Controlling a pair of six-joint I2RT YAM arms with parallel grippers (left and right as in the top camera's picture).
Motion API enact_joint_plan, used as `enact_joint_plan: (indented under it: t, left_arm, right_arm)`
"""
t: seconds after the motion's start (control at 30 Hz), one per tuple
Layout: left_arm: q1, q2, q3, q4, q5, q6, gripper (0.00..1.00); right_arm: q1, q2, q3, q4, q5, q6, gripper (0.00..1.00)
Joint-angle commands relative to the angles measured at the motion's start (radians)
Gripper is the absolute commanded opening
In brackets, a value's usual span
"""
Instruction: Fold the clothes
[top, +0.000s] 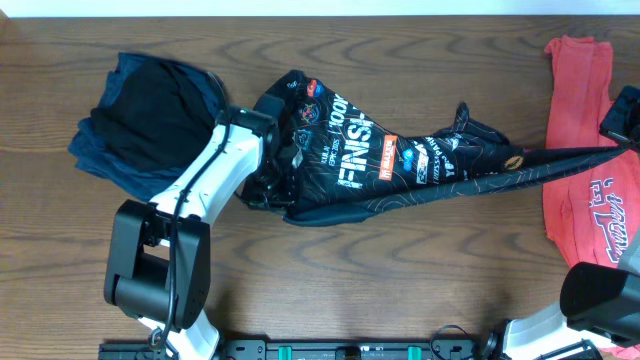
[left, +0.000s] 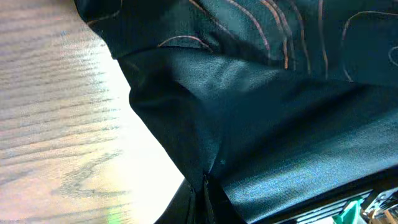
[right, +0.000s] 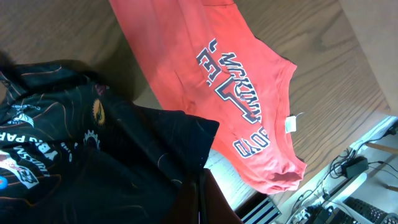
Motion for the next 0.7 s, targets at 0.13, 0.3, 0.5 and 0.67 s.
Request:
enact_joint_plan:
  t: [0.13,0.3,0.5,0.67]
  left_arm:
    - [0.003,0.002,-0.031,0.023,-0.011,-0.010,0.06]
    - [0.003,0.002,-0.085,0.090,-0.012,-0.050,0.13]
    - [0.003,0.002,-0.111,0.116,-0.011,-0.105,0.28]
    - [0.003,0.002,-0.111,0.097,0.010,-0.151,0.33]
  right_arm:
    - [0.002,-0.005,0.001,-0.006,0.007,-0.013,0.01]
    - [0.002,-0.005,0.001,-0.007,0.007,-0.013,0.01]
    - [0.003,-0.005,0.001,-0.007,0.003,-0.016,0.01]
    - [0.002,-0.005,0.001,-0.007,0.004,-0.021,0.01]
